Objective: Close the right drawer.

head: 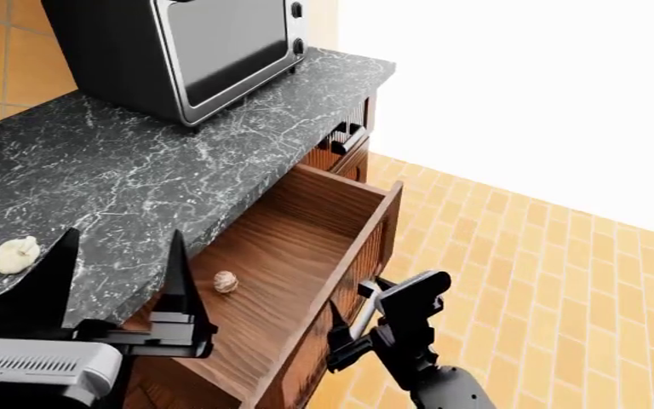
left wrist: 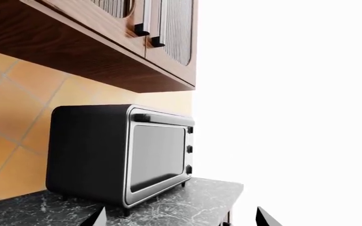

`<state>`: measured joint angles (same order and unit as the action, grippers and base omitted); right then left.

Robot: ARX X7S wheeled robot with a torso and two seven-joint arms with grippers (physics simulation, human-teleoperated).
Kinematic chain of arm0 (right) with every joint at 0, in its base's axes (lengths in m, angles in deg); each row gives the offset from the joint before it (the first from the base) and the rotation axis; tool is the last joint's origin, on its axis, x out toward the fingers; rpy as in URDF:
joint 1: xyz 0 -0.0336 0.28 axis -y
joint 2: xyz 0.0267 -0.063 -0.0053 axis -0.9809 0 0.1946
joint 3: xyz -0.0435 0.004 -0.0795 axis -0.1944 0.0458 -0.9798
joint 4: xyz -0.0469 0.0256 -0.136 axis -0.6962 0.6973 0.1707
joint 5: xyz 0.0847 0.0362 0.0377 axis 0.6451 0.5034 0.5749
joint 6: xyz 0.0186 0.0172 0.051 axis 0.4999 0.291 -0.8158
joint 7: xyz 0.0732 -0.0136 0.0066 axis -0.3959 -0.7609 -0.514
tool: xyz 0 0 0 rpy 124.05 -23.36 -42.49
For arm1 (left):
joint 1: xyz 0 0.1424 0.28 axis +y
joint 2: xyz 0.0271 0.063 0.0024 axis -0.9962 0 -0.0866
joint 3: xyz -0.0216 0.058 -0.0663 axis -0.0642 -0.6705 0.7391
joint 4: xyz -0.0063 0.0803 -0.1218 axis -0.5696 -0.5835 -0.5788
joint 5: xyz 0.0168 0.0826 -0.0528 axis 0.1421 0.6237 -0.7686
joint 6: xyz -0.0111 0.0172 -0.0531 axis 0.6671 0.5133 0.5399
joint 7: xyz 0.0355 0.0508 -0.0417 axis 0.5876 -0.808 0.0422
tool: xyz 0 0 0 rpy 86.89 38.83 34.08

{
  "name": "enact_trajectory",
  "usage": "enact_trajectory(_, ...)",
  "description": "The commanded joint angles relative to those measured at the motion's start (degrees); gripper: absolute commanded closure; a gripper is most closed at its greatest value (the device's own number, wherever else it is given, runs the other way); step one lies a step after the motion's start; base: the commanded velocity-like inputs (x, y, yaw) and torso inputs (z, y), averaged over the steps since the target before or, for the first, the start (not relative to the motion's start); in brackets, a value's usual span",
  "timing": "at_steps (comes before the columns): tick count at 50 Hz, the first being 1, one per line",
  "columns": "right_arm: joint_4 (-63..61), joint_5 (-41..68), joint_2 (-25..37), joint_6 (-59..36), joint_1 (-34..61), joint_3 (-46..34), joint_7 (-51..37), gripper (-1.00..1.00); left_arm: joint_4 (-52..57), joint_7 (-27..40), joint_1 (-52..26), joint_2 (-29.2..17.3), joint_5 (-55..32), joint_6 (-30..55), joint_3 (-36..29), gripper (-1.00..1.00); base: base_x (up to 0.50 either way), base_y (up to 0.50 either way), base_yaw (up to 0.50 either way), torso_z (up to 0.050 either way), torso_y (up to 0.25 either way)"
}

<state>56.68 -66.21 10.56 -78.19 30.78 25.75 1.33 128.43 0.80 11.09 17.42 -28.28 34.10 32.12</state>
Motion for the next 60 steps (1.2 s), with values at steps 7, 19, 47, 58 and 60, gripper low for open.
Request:
enact_trajectory(7,2.62,1.99,-2.76,0.02,4.39,-4.69,3.07,-1.00,0.76,0.37,0.55,-0.35,-0.49,-0.65,0.46,-1.00,0.00,0.00,0.00,0.000,0.001)
enact_trajectory(19,6.41,2.12,-4.30,1.04,7.74,-6.94,3.62,-1.00,0.77,0.60,0.39,-0.42,-0.51,-0.61,0.18,-1.00,0.00,0.00,0.00,0.000,0.000)
enact_trajectory(47,29.23,16.53,-7.83,11.95,21.93,-25.88,-1.48,-1.00,1.69,0.43,0.85,-0.85,-0.24,-3.06,0.39,-1.00,0.00,0.00,0.00,0.000,0.000)
enact_trajectory(58,37.71,36.37,-7.91,20.33,29.52,-49.14,-6.83,-1.00,2.24,1.05,0.72,-1.12,-0.79,-2.33,0.57,-1.00,0.00,0.00,0.00,0.000,0.000)
enact_trajectory(60,38.29,40.43,-7.92,21.38,30.73,-54.05,-7.99,-1.00,2.25,1.06,0.86,-1.18,-0.88,-2.47,0.66,-1.00,0.00,0.00,0.00,0.000,0.000)
